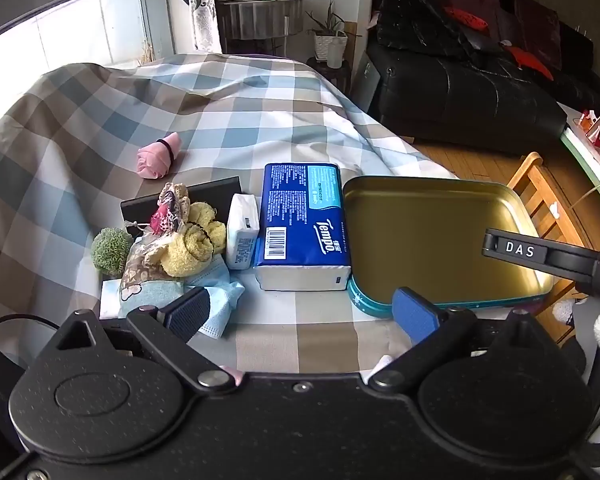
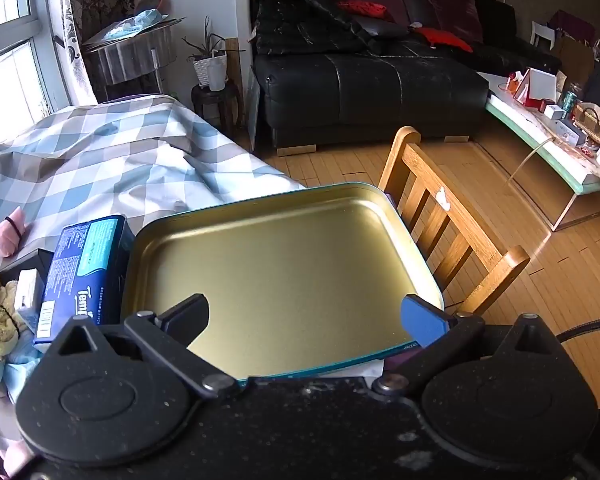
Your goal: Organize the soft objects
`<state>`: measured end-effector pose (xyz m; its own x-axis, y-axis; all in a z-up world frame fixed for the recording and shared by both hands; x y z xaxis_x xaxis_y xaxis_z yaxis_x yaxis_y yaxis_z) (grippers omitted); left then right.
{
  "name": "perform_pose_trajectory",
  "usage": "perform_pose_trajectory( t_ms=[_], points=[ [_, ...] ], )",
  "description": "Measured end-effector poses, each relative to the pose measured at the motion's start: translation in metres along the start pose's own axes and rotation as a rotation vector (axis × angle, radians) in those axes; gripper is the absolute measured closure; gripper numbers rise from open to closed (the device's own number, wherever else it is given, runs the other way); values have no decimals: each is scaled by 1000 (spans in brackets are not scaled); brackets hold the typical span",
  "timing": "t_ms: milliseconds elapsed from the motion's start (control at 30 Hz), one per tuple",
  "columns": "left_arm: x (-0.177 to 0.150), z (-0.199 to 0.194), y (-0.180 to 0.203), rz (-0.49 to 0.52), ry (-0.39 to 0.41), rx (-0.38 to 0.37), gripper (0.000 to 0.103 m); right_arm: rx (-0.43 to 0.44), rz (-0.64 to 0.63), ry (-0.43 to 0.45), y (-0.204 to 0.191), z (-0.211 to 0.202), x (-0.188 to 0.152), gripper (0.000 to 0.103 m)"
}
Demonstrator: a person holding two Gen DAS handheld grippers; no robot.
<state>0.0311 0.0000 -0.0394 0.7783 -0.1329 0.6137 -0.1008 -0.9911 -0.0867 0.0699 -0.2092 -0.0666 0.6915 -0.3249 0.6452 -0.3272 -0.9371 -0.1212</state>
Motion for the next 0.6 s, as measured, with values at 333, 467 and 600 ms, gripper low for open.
perform_pose_trajectory(
  t_ms=[333, 467, 600],
  points=[
    [1, -1, -2, -7, 1, 9, 8, 30, 1, 9, 3, -3, 2, 0],
    [2, 1, -8, -25, -1, 20, 8, 21, -14, -3, -5, -3, 0, 0],
    [0, 1, -15, -49, 11, 31, 8, 30, -33, -16, -7, -2, -2, 0]
  ],
)
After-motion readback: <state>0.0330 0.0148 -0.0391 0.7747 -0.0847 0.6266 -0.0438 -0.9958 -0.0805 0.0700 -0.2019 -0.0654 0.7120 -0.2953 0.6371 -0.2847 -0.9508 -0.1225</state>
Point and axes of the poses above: each gripper's, at about its wrist camera, not at the fingertips, and z roughly the way its jaws point, y to its right, x to its top, the point moved 5 cm from there along z, roughly the way its jaws point, and after that the axes turned 11 degrees about z, right-handed, at the moved point
